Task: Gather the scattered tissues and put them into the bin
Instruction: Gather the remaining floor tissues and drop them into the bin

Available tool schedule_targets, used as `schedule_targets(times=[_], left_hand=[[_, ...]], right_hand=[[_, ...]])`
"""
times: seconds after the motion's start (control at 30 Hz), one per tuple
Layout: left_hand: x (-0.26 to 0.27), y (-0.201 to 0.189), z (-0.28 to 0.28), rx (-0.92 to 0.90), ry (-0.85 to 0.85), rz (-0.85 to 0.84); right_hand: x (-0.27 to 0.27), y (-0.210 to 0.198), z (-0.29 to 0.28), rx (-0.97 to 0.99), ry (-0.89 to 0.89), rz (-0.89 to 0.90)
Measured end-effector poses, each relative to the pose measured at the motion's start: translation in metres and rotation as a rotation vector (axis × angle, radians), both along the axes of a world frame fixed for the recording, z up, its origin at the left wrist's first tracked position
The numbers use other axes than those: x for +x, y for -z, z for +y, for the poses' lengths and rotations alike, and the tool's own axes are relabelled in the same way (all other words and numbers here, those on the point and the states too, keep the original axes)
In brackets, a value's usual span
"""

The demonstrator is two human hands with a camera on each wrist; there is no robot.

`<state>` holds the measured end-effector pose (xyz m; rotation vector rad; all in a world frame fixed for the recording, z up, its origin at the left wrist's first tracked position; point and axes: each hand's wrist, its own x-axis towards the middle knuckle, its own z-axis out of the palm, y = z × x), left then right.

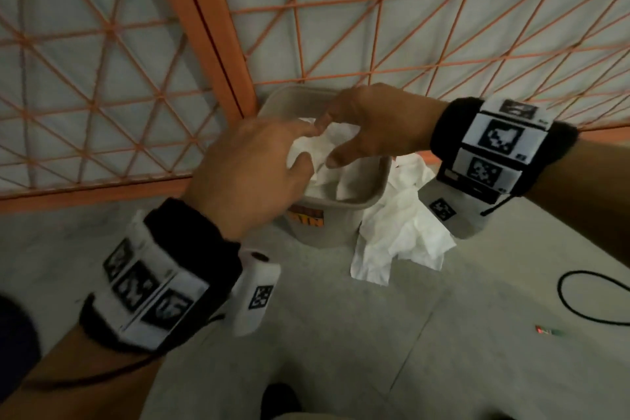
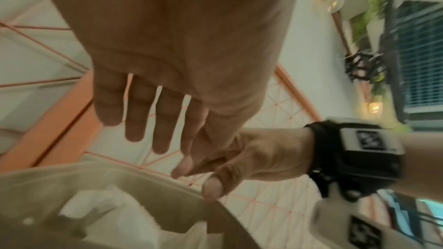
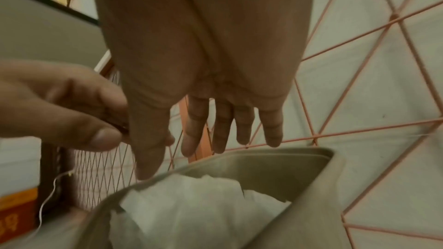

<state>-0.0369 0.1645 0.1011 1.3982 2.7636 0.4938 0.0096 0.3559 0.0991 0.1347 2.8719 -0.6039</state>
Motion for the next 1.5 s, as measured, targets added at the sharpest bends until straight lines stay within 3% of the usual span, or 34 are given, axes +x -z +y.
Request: schedule_targets(times=[0.07, 0.13, 0.2, 0.27, 0.37, 0.43, 0.6, 0.77, 0.97, 1.2, 1.43, 1.5], left_hand=[[0.025, -0.009, -0.003, 0.249, 0.101, -0.016], [0.057, 0.003, 0.003, 0.398, 0.248, -0.178], [0.089, 0.038, 0.014, 0.326, 0.317, -0.444], [0.110, 0.088, 0.031, 0.145, 0.275, -0.622], [0.115, 0.159, 0.065, -0.063, 0.182, -0.593], [0.110, 0.185, 0.085, -0.123, 0.123, -0.549], [0.105, 0.217, 0.131, -0.271, 0.065, -0.324], [0.091, 0.236, 0.159, -0.303, 0.065, -0.189], [0.096, 0.221, 0.122, -0.112, 0.091, -0.201], [0.108, 0.183, 0.042, 0.057, 0.126, -0.299], [0.103, 0.090, -0.007, 0.287, 0.232, -0.207], [0.081, 0.070, -0.023, 0.310, 0.159, -0.166]], right_hand=[[0.017, -0.006, 0.013, -0.032, 0.017, 0.085], [0.044, -0.008, 0.031, -0.078, 0.132, 0.182], [0.075, 0.004, 0.050, -0.158, 0.272, 0.236], [0.106, 0.028, 0.065, -0.224, 0.395, 0.229], [0.143, 0.083, 0.083, -0.240, 0.535, 0.118], [0.159, 0.124, 0.086, -0.213, 0.588, 0.030], [0.174, 0.200, 0.086, -0.235, 0.715, -0.091], [0.165, 0.233, 0.078, -0.214, 0.747, -0.114], [0.147, 0.253, 0.081, -0.126, 0.661, -0.114], [0.139, 0.259, 0.087, -0.177, 0.558, -0.117], [0.149, 0.218, 0.094, -0.232, 0.635, 0.022], [0.152, 0.193, 0.095, -0.268, 0.637, 0.025]])
